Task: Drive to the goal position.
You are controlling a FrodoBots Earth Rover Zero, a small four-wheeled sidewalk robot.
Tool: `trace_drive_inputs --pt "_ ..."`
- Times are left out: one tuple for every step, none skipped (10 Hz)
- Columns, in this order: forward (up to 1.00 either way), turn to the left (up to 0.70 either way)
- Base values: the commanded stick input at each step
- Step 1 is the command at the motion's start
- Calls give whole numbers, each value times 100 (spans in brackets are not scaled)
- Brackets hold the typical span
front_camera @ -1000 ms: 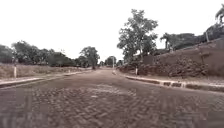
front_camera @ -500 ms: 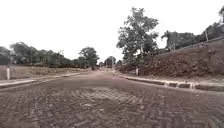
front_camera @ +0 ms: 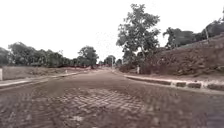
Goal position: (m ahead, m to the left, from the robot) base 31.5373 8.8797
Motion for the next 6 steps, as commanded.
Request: trace_drive_inputs --pt "100 0" --pt "100 0" --pt "100 0" --pt "100 0" --pt "100 0" --pt "100 0"
